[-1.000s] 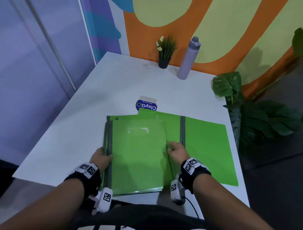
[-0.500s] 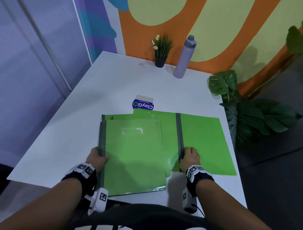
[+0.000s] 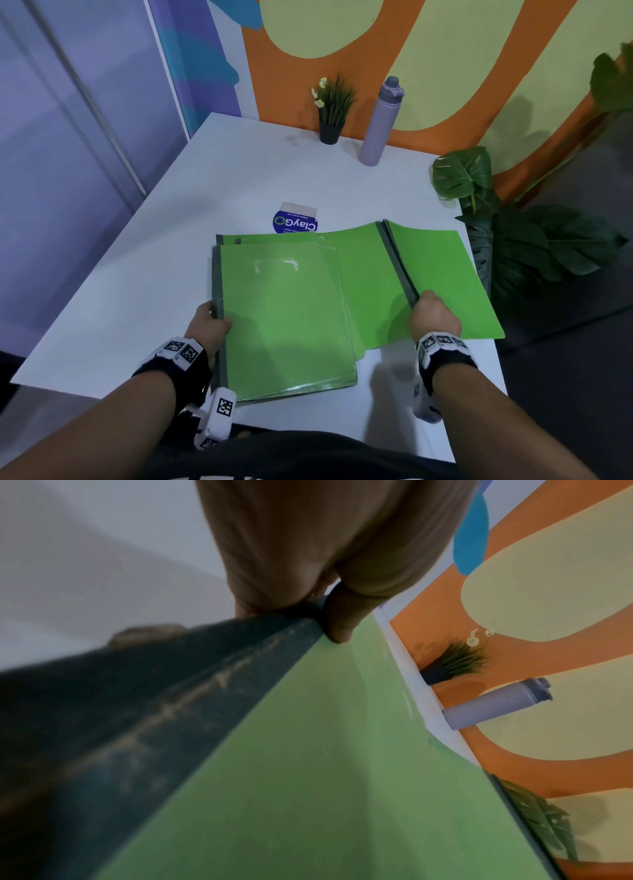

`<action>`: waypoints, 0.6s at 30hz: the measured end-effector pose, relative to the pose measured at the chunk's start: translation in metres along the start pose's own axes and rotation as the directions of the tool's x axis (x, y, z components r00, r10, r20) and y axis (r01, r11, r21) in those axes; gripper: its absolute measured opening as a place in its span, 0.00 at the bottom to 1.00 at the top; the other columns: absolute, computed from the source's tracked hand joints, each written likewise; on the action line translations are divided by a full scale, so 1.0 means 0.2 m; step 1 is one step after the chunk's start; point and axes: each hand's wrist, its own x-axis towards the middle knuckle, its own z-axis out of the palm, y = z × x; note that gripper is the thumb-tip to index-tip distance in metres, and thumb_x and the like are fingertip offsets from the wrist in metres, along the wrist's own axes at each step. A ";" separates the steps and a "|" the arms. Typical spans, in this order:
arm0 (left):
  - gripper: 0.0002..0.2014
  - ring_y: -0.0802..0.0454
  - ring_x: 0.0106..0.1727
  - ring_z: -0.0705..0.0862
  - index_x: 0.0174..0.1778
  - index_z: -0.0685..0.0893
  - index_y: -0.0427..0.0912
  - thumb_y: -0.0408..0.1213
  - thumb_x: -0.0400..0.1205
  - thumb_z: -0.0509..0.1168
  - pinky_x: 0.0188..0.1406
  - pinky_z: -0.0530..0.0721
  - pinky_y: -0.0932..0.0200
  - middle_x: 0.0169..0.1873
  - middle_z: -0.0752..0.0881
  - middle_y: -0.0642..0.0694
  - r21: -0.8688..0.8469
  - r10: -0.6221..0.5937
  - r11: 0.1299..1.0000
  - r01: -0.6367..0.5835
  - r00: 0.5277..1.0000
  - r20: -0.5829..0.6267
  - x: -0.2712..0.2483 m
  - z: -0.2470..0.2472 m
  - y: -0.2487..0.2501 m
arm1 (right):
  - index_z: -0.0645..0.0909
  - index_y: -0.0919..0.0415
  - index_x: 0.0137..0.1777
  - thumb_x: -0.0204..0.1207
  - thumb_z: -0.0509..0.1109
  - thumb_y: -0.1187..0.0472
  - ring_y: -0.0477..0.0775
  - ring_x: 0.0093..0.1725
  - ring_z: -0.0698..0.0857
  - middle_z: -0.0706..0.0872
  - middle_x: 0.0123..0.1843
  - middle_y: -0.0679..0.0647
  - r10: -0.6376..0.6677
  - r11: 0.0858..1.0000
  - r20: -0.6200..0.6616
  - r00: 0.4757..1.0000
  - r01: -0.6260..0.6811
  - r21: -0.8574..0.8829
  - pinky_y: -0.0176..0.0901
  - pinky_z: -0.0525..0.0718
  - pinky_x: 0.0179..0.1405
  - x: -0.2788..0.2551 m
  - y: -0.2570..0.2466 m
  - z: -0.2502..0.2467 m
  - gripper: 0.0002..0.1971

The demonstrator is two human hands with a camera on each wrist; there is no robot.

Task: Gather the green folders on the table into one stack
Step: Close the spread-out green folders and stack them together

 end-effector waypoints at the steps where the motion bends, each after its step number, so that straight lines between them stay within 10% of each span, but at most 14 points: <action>1: 0.28 0.32 0.56 0.85 0.75 0.71 0.41 0.30 0.77 0.66 0.61 0.84 0.31 0.60 0.85 0.34 0.002 0.007 1.000 -0.007 1.000 0.004 0.05 0.00 -0.02 | 0.71 0.64 0.47 0.79 0.60 0.67 0.60 0.34 0.81 0.85 0.41 0.61 0.028 0.997 -0.069 0.997 -0.024 0.069 0.48 0.77 0.32 0.02 -0.01 -0.06 0.01; 9: 0.14 0.37 0.38 0.80 0.60 0.75 0.25 0.24 0.79 0.61 0.41 0.82 0.42 0.34 0.79 0.37 -0.011 -0.107 0.994 0.107 0.994 -0.011 0.01 0.01 0.06 | 0.73 0.60 0.53 0.76 0.58 0.70 0.70 0.45 0.85 0.88 0.50 0.64 0.181 0.831 -0.470 0.864 0.121 0.543 0.54 0.79 0.43 0.10 -0.23 -0.52 0.09; 14: 0.21 0.34 0.45 0.84 0.67 0.75 0.28 0.38 0.82 0.61 0.47 0.83 0.40 0.46 0.83 0.33 -0.251 -0.226 0.937 0.242 0.970 0.092 -0.04 0.06 0.07 | 0.83 0.63 0.46 0.67 0.60 0.75 0.63 0.28 0.83 0.85 0.33 0.59 -0.331 0.794 -0.786 0.523 0.604 0.067 0.43 0.74 0.19 0.00 -0.48 -0.54 0.13; 18: 0.38 0.32 0.59 0.86 0.69 0.79 0.40 0.68 0.76 0.54 0.59 0.82 0.29 0.59 0.87 0.33 -0.355 -0.274 0.875 0.330 0.941 0.200 -0.04 0.05 0.10 | 0.81 0.62 0.47 0.69 0.54 0.69 0.60 0.23 0.81 0.83 0.31 0.57 -0.802 0.537 -0.373 0.466 0.837 -0.108 0.43 0.77 0.15 -0.16 -0.57 -0.22 0.14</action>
